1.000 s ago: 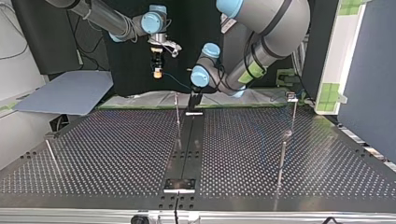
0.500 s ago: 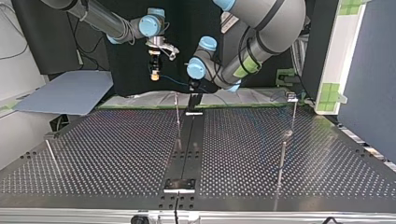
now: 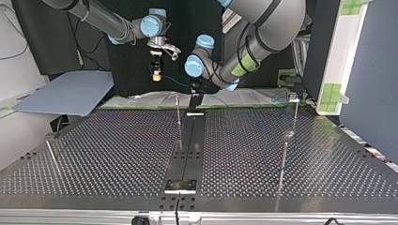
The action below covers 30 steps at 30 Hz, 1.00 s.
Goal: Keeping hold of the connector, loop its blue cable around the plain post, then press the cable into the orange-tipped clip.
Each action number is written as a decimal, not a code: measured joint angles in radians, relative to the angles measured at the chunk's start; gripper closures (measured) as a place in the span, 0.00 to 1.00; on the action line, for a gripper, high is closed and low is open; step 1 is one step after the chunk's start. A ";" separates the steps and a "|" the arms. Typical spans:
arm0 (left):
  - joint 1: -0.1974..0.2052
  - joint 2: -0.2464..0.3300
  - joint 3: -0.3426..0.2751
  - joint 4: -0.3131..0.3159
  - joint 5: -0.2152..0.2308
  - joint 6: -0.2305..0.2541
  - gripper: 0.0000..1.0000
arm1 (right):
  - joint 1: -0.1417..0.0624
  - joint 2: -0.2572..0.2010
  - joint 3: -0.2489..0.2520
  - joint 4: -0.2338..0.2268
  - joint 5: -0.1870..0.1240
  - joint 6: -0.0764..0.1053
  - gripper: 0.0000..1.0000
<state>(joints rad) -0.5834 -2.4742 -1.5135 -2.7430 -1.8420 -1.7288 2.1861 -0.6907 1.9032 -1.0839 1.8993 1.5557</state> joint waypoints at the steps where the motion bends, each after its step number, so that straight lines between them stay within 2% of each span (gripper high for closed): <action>1: -0.003 0.005 0.000 0.002 -0.009 0.000 1.00 | 0.000 0.000 0.000 0.000 0.000 -0.001 1.00; 6: -0.020 0.027 0.000 0.000 -0.063 0.000 1.00 | -0.001 0.000 -0.002 0.001 0.000 -0.002 1.00; 10: -0.031 0.030 0.000 -0.004 -0.078 -0.003 1.00 | -0.001 0.000 -0.003 0.004 0.000 -0.001 1.00; 14: -0.038 0.029 -0.001 0.001 -0.082 -0.007 1.00 | -0.004 0.000 -0.003 0.005 0.000 0.001 1.00; 21: -0.046 0.028 -0.001 0.046 -0.078 -0.013 1.00 | -0.007 0.000 -0.012 0.010 -0.002 0.002 1.00; 30: -0.046 0.024 -0.001 0.052 -0.058 -0.039 1.00 | -0.009 0.000 -0.023 0.022 -0.005 -0.002 1.00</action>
<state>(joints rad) -0.6298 -2.4499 -1.5145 -2.6909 -1.8998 -1.7678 2.1774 -0.6910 1.8800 -1.0615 1.8948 1.5538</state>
